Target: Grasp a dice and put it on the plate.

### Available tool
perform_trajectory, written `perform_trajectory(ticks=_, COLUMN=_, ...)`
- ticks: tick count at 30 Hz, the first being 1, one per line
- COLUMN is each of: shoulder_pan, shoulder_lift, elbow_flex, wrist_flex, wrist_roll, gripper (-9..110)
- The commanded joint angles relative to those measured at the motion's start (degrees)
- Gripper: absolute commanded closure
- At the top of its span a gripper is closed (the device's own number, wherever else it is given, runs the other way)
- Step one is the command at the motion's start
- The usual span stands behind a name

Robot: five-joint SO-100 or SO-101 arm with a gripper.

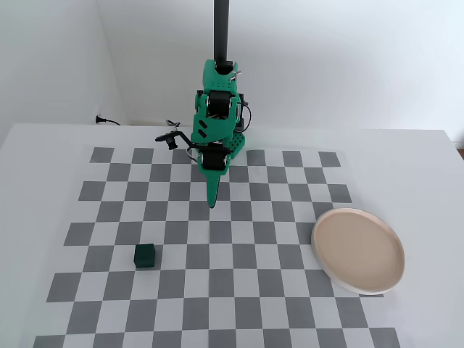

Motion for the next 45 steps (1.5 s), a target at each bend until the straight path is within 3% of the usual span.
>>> perform_trajectory(ticks=1, shoulder_pan=0.9, shoulder_lift=0.6, elbow_flex=-1.1, wrist_flex=-0.1, wrist_roll=-0.5, gripper=106)
perform_trajectory(ticks=24, shoulder_pan=-0.5, shoulder_lift=0.7, elbow_flex=-1.1, wrist_flex=-0.4, wrist_roll=-1.9, gripper=106)
perform_trajectory(ticks=39, shoulder_pan=-1.9, shoulder_lift=0.7, elbow_flex=-1.1, wrist_flex=-8.3, wrist_roll=-17.1, gripper=106)
perform_trajectory(ticks=45, shoulder_pan=-1.9, shoulder_lift=0.7, elbow_flex=-1.1, wrist_flex=-6.3, wrist_roll=-41.0, gripper=106)
